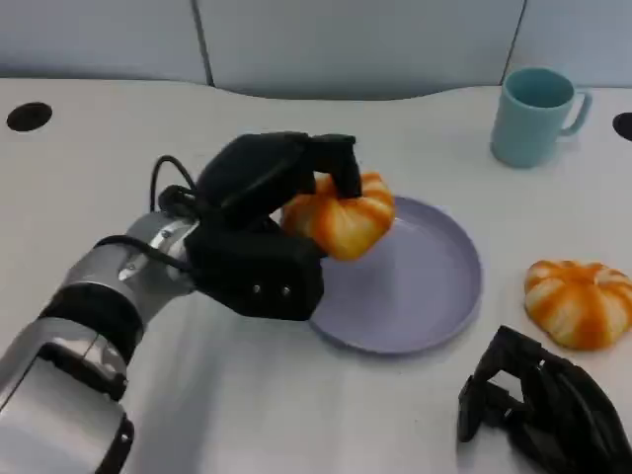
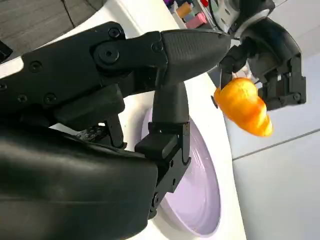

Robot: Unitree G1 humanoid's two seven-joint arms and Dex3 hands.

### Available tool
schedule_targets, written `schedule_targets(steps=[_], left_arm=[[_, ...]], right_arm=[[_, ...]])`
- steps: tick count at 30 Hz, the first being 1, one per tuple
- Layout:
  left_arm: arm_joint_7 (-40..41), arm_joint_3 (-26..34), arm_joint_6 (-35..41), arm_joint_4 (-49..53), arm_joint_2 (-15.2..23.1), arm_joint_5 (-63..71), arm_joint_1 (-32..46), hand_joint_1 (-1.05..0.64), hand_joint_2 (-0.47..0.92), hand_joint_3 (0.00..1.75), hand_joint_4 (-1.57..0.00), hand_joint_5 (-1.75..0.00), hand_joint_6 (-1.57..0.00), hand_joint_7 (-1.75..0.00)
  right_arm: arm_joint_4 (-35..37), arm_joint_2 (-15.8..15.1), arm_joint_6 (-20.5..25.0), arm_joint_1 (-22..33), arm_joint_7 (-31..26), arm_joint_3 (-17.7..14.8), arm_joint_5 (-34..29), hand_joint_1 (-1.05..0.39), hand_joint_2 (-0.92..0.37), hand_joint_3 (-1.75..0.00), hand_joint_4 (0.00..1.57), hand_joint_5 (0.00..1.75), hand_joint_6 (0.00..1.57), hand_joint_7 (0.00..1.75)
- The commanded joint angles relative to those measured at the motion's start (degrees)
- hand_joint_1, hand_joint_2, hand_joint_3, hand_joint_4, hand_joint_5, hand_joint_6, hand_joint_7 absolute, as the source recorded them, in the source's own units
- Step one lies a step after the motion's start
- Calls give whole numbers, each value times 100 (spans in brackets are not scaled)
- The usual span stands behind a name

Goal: Grasp the bread from the table and place it into the plate.

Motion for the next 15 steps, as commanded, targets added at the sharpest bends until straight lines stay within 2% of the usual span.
schedule_targets(steps=[1,12,14,15], left_arm=[[-91,-64,84,-38,-200,32,-183,-22,50,121,-91,-175,-76,-175],[306,-471,563,136,-550,482,-182,-21,56,116,-93,-175,-76,-175],[521,-584,632,147,-554,616,-163,-21,58,114,-89,-175,-70,-175],[562,-617,688,148,-558,653,-160,-21,59,111,-86,-174,-68,-169]], right_arm=[[-71,-30,-88,66,-15,-16,13,-61,-92,-33,70,175,60,146],[-189,20,-66,135,-13,49,27,-59,-92,-36,71,175,59,150],[-225,30,-41,157,-15,53,33,-59,-92,-36,71,175,59,151],[-242,32,-36,168,-16,54,32,-59,-92,-36,71,175,59,151]])
